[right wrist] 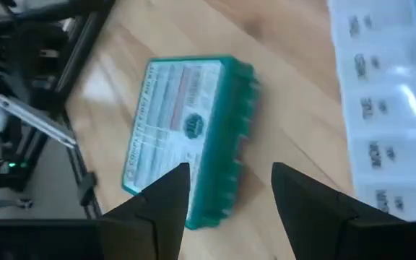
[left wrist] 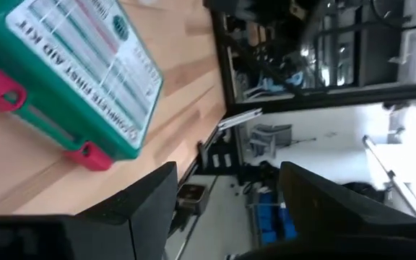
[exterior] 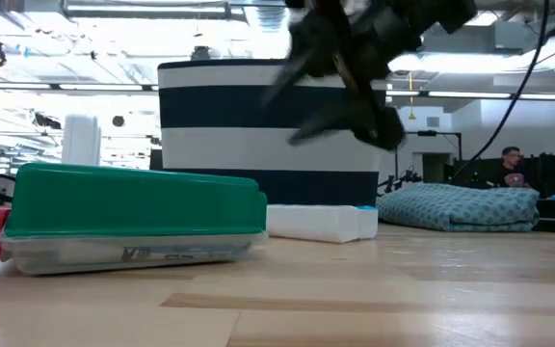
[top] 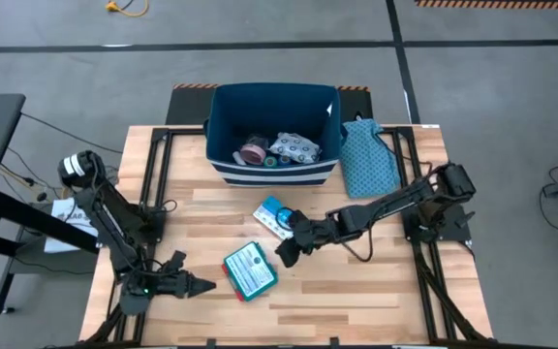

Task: Pick & place medical supplies in basket/bin
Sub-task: Put the green emergency kit into the bin

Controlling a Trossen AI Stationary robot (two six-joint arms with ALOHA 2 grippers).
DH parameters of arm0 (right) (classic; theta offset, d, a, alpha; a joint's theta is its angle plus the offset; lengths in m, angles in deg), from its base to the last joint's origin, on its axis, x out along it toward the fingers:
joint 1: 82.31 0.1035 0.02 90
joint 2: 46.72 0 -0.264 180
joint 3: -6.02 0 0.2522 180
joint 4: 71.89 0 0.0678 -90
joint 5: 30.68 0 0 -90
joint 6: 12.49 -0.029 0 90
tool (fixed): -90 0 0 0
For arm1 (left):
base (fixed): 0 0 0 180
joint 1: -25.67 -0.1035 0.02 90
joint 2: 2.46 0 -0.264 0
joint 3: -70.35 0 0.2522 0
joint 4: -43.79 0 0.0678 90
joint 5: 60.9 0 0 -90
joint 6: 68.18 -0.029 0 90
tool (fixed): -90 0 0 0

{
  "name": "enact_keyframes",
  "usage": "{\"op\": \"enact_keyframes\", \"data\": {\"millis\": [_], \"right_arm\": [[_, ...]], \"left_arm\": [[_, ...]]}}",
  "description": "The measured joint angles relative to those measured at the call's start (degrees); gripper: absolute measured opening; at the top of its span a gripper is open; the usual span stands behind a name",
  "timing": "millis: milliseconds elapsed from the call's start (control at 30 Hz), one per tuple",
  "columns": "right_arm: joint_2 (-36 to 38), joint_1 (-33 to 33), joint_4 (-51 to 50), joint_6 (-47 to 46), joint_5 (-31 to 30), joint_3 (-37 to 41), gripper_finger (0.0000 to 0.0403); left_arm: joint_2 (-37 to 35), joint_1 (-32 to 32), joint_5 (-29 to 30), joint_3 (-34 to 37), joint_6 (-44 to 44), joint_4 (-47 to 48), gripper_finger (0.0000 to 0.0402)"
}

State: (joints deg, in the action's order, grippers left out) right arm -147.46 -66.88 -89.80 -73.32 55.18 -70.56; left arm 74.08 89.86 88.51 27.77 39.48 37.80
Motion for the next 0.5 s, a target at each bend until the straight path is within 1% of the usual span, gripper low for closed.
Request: {"op": "enact_keyframes", "data": {"millis": [33,100,133,233,367,500], "right_arm": [[-0.4,0.4,0.3,-0.9,-0.2,0.1,0.0189],[-2.1,0.9,5.5,-3.3,-0.2,-0.5,0.0192],[-2.7,1.2,6.3,-4.0,-0.2,-0.4,0.0195],[-6.1,1.9,10.0,-5.7,1.3,-0.6,0.0206],[-6.4,2.3,12.4,-6.7,1.3,-0.7,0.0229],[-6.4,2.5,11.1,-5.8,0.0,-0.5,0.0252]], "left_arm": [[0.3,0.0,-0.7,0.0,0.2,0.3,0.0235],[0.5,0.0,-3.0,0.0,1.2,2.0,0.0235],[0.6,0.0,-4.3,0.0,1.9,3.2,0.0235],[0.5,0.0,-8.0,0.0,4.3,6.3,0.0235],[0.5,0.2,-10.7,0.0,6.1,7.9,0.0238],[0.5,0.2,-11.7,0.0,6.8,9.6,0.0252]]}}
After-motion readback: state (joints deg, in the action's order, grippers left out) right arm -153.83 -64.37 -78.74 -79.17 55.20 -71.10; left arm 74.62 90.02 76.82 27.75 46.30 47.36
